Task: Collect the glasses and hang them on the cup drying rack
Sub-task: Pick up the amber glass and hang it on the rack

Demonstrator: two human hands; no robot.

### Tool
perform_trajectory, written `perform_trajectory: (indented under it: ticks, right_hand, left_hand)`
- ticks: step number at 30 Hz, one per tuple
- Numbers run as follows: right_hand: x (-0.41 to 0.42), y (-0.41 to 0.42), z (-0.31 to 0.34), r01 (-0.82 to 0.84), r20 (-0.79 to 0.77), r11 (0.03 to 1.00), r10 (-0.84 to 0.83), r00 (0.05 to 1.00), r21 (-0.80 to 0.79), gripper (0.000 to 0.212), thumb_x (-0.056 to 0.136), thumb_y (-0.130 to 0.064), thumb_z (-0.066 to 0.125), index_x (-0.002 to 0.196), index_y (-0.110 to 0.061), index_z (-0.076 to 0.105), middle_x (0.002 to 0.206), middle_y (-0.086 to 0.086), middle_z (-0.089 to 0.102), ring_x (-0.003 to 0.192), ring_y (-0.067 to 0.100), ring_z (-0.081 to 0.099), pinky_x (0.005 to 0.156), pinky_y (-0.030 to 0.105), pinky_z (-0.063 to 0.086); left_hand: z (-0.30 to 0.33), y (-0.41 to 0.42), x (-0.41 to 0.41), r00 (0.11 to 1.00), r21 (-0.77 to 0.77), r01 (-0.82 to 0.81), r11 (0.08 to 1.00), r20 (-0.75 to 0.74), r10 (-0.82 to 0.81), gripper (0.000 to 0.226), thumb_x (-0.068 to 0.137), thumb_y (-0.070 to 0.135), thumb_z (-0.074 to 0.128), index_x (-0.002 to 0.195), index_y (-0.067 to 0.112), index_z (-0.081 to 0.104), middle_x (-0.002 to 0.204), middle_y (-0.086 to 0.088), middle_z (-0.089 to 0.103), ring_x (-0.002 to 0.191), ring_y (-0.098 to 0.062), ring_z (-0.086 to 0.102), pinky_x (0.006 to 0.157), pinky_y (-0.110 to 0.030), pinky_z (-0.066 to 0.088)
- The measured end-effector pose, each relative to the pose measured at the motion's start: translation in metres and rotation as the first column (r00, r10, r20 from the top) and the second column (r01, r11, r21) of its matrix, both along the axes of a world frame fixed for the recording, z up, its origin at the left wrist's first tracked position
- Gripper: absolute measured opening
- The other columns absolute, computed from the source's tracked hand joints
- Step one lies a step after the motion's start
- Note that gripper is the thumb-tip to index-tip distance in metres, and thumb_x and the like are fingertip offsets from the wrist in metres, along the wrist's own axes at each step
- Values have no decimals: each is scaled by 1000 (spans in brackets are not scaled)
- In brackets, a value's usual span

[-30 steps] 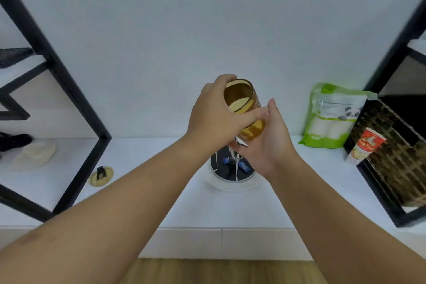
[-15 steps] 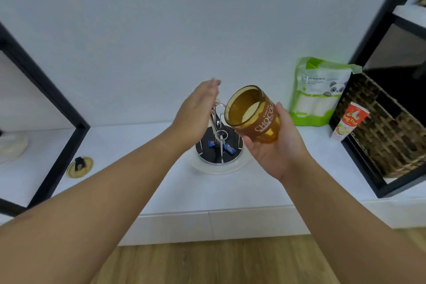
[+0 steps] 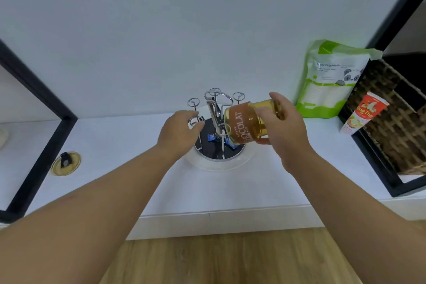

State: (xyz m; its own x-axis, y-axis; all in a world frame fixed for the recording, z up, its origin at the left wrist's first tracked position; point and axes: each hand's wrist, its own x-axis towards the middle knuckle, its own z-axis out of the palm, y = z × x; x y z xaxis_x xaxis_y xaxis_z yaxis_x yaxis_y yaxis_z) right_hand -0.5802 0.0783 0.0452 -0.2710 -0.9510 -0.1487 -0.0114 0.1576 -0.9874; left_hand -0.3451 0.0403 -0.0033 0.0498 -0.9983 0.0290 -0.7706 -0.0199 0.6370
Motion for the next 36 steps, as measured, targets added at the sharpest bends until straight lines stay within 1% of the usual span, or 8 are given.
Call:
perform_trajectory:
  ticks: [2,5,9,13,19,23,30,36]
  right_hand:
    - [5,-5,-6,-67,-244,996,50,968,-59,69,86,-40,70,151,-46,48,126,-7,54,111,16,60,91,38,56]
    - [14,-8,-5,-177,-494,982,122,861,-66,75,90,-38,69,157,-48,37,118,-6,49,99,8,53,83,25,40]
    - [31,-12,-9,-300,-711,953,184,678,-40,80,88,-45,68,158,-52,31,117,-10,43,98,11,56,82,29,47]
    - [45,-13,-14,-403,-840,915,222,494,5,80,89,-46,66,160,-46,31,122,-4,45,100,21,60,81,37,55]
    - [58,-20,-37,-437,-896,893,278,346,108,82,88,-41,68,160,-47,30,121,1,47,106,26,56,81,43,57]
    - [61,-28,-46,-424,-892,894,305,333,147,82,88,-38,69,160,-45,30,121,5,48,107,27,56,83,44,57]
    - [64,-42,-51,-408,-892,877,375,251,254,82,89,-40,66,161,-43,28,125,7,48,109,30,58,83,43,57]
    - [69,-41,-58,-411,-893,872,384,236,267,80,90,-41,65,161,-42,28,127,7,49,111,30,60,84,42,57]
  left_hand:
    - [-5,-4,0,999,0,23,1000,26,-23,43,97,36,65,136,19,64,136,0,63,123,-18,59,104,-31,43]
    - [-9,-10,4,998,-3,36,999,55,-36,42,96,38,64,134,22,66,132,2,66,119,-17,61,102,-33,45]
    - [-11,-13,9,998,-10,39,999,53,-39,40,96,38,65,133,22,66,131,4,67,116,-16,63,101,-34,47]
    - [-12,-15,13,997,-22,57,998,57,-56,40,97,39,65,133,22,66,130,4,68,113,-15,63,99,-33,47]
    - [-16,-15,11,999,-43,49,998,20,-49,38,97,37,64,132,21,67,132,3,67,116,-18,63,100,-35,47]
    - [-19,-15,10,999,-46,39,998,-6,-40,38,98,35,64,133,22,66,133,3,66,119,-19,61,103,-38,47]
    - [-19,-12,12,998,-51,51,997,-33,-53,38,99,35,63,135,21,65,134,4,66,120,-16,60,102,-33,45]
    - [-17,-11,13,998,-65,67,996,-16,-68,39,99,35,62,136,20,65,134,3,66,121,-17,60,102,-33,46]
